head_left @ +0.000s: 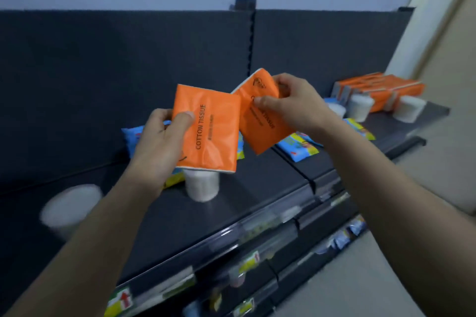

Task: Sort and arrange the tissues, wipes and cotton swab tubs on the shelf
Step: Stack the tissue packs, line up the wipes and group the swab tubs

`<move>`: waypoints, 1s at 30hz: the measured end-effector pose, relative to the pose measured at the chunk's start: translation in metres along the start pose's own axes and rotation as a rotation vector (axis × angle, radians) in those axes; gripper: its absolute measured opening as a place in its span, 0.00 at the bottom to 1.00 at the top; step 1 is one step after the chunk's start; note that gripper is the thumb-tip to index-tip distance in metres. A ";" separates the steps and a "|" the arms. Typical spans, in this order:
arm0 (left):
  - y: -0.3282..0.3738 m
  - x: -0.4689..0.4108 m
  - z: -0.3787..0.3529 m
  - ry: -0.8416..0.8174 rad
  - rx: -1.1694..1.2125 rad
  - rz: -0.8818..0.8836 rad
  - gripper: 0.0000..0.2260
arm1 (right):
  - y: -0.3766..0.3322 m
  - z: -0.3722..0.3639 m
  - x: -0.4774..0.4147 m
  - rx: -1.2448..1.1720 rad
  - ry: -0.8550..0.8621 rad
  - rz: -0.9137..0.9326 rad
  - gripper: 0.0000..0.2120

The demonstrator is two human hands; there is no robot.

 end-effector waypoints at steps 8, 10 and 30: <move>-0.029 0.011 -0.223 -0.193 -0.010 0.020 0.12 | 0.179 0.139 -0.007 0.054 0.092 -0.132 0.17; -0.039 0.009 -0.263 -0.237 0.012 0.044 0.13 | 0.212 0.164 -0.010 0.084 0.105 -0.148 0.16; -0.137 -0.098 -0.565 -0.518 -0.007 0.280 0.14 | 0.437 0.325 -0.118 0.237 0.286 -0.397 0.16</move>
Point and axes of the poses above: each hand's wrist, its own x-axis away from the middle knuckle, its own z-axis out of the back of the hand, y = z × x, the point moved 10 cm from there along -x, towards the middle knuckle, and after that the axes turned 13 degrees about x, right-handed, at the moved point
